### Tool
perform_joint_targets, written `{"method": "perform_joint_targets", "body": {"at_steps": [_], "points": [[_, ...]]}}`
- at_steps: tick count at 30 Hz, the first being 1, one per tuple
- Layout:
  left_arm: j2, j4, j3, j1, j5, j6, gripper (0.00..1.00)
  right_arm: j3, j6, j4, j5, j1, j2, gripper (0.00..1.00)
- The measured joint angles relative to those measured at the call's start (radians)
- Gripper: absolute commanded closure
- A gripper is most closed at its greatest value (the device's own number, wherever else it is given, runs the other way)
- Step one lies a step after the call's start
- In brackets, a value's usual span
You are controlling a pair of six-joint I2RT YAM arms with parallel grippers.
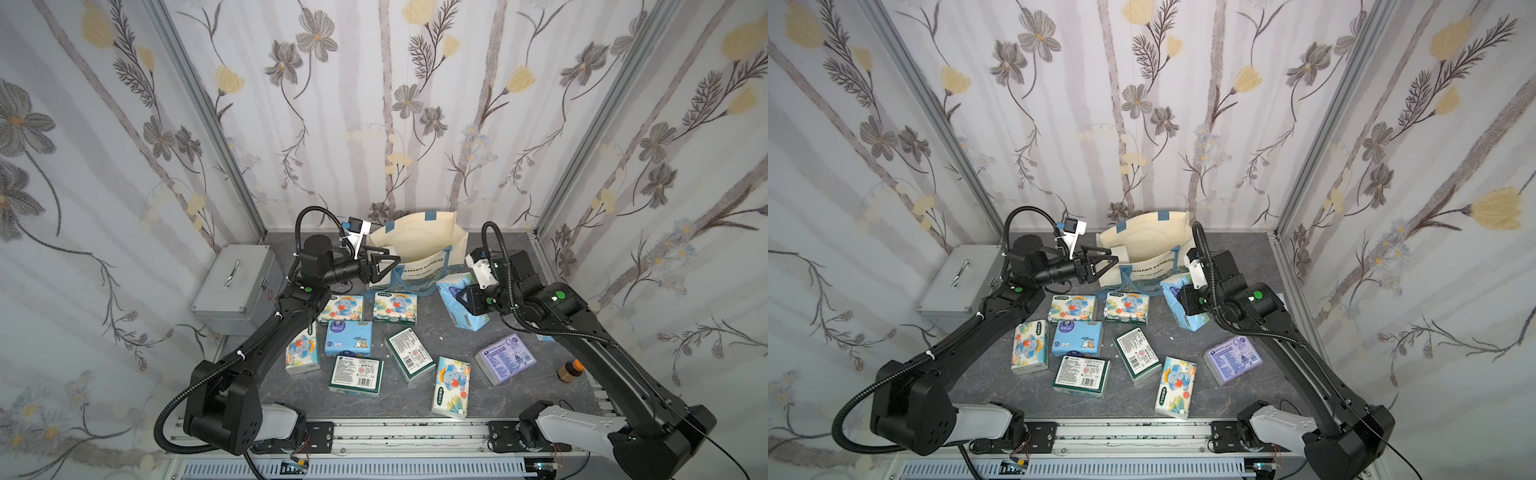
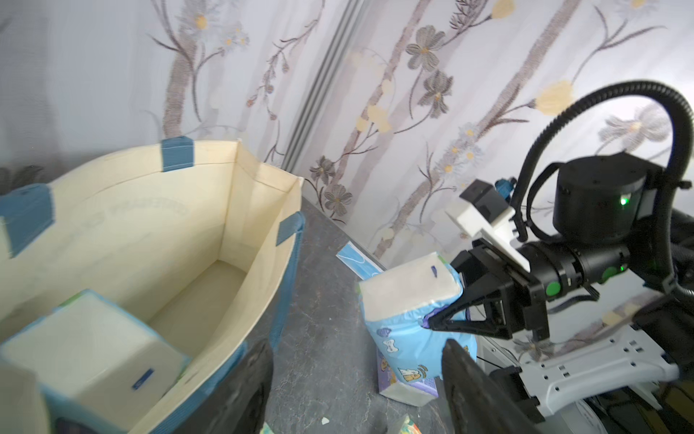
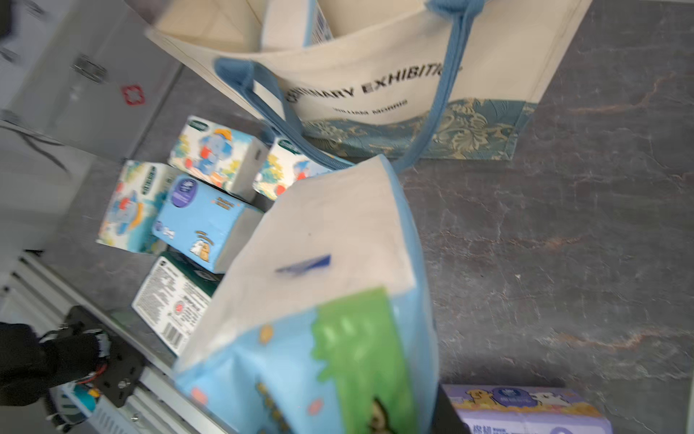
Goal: Put tissues into the canvas bag
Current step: Pick up the pack of facial tissues from the center of the board, then adjust the canvas bag at the center of the board.
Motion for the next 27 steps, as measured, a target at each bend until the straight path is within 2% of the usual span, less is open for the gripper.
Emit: {"method": "perform_joint_targets", "body": {"at_steps": [7,12,17,24,27], "points": [[-0.064,0.005,-0.016,-0.147,0.081,0.161,0.2,-0.026,0.1,0.293,-0.212,-0.005,-0.093,0.62],[-0.068,-0.022,-0.022,-0.183,0.085,0.211,0.15,-0.088,0.188,0.514,-0.304,-0.005,-0.142,0.61],[-0.077,-0.023,-0.022,-0.19,0.08,0.206,0.06,-0.139,0.288,0.71,-0.399,-0.005,-0.145,0.62],[-0.085,0.054,-0.022,-0.193,0.106,0.115,0.06,-0.167,0.419,0.895,-0.518,-0.002,-0.085,0.61],[-0.085,0.09,-0.022,-0.193,0.126,0.078,0.09,-0.18,0.458,0.951,-0.565,0.006,-0.07,0.61]]}}
